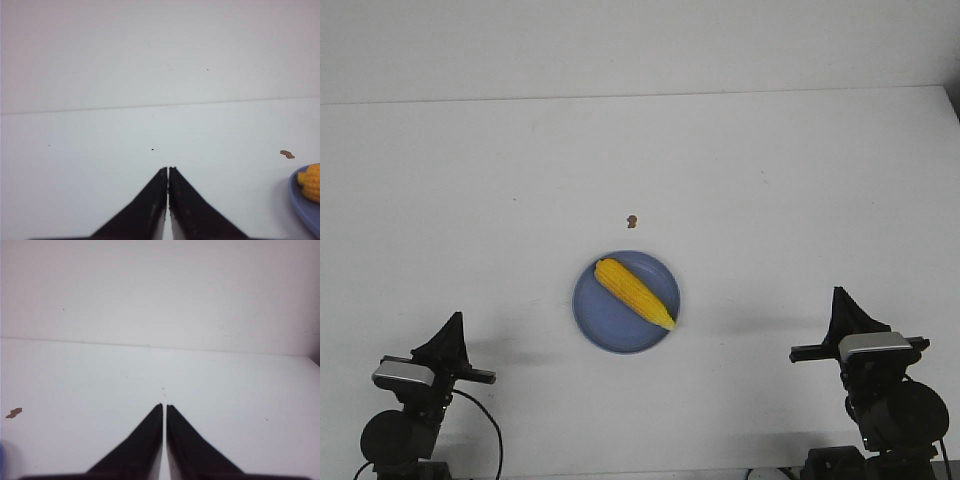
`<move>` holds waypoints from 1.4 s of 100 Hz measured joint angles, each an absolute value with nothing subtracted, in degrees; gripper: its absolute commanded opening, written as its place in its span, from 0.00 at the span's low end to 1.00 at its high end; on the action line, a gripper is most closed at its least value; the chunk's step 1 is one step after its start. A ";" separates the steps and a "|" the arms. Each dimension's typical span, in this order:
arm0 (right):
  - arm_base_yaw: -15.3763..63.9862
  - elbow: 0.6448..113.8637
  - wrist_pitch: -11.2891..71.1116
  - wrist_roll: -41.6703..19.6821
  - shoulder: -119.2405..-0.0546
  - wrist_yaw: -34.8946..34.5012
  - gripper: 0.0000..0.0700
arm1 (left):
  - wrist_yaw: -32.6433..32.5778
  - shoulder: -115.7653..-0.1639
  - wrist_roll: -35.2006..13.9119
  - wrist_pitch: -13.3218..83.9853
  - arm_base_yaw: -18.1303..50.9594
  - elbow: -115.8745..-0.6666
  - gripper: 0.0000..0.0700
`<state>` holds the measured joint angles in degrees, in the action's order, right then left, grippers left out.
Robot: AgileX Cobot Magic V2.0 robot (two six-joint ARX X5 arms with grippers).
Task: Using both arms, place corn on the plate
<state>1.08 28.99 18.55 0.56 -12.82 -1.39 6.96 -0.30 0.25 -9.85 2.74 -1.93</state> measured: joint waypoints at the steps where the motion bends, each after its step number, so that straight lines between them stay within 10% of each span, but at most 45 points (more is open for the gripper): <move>1: 1.08 28.99 18.55 0.56 -12.82 -1.39 0.02 | 6.96 -0.30 0.25 -9.85 2.74 -1.93 0.02; 68: 1.08 28.97 18.37 0.56 -12.03 -1.37 0.02 | 6.96 -0.30 0.25 -9.85 2.74 -1.93 0.02; 140: 0.89 6.68 -2.81 0.54 -0.12 -1.26 0.02 | 6.96 -0.30 0.23 -9.82 2.74 -1.93 0.02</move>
<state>0.89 6.68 -2.81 0.54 -0.12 -1.26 6.96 -0.30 0.23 -9.82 2.74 -1.93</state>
